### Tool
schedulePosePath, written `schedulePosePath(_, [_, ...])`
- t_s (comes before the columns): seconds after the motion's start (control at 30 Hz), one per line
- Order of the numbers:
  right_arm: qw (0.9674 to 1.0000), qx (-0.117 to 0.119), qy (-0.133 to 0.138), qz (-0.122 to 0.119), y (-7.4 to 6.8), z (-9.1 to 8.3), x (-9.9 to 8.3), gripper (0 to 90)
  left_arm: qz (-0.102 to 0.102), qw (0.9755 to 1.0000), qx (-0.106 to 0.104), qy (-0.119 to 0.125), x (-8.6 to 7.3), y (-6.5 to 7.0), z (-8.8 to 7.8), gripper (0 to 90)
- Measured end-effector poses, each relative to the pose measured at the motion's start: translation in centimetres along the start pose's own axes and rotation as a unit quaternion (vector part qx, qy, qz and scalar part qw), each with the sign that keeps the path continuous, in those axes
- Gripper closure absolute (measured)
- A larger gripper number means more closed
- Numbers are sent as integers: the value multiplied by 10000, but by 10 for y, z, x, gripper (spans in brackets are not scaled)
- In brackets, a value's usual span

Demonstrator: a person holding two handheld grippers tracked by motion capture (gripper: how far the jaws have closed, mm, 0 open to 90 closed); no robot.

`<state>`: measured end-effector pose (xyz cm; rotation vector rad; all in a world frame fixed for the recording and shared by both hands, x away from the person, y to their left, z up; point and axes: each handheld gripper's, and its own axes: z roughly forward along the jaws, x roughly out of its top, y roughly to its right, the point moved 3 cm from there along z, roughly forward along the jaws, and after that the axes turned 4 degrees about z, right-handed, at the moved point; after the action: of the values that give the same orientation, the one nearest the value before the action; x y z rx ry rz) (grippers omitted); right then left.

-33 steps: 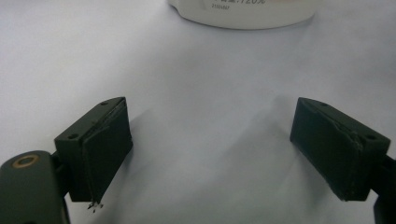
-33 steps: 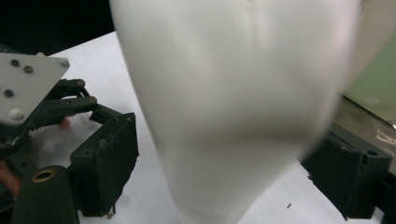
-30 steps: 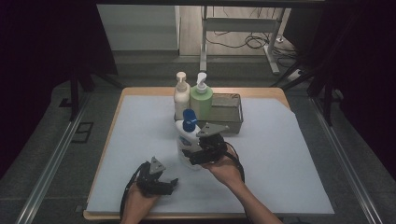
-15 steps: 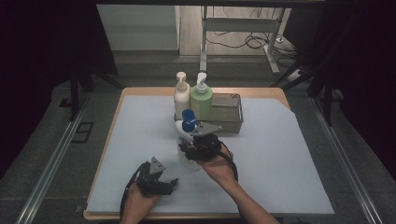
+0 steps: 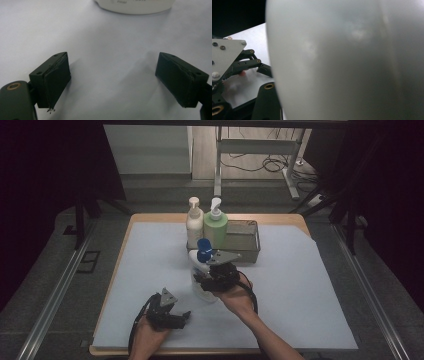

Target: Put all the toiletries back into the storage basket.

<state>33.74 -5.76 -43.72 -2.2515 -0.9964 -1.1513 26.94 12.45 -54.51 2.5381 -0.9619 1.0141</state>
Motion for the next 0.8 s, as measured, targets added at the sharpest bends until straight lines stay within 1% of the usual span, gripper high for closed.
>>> schedulePosePath(0.2, [10000, -13, -9, 68, 8, -12, 4, 401, 6, 10000, 5, -13, 0, 0, 0, 123])
schedulePosePath(0.33, [9999, -40, 8, 133, 16, -21, 5, 401, 8, 10000, 6, -13, 0, 0, 0, 123])
schedulePosePath(0.5, [9996, -130, 4, 263, 30, -32, 4, 401, 4, 10000, -2, -1, 0, 0, 0, 123])
schedulePosePath(0.8, [9991, -275, 20, 326, 47, -47, 5, 402, 2, 10000, -3, -3, 0, 0, 0, 123])
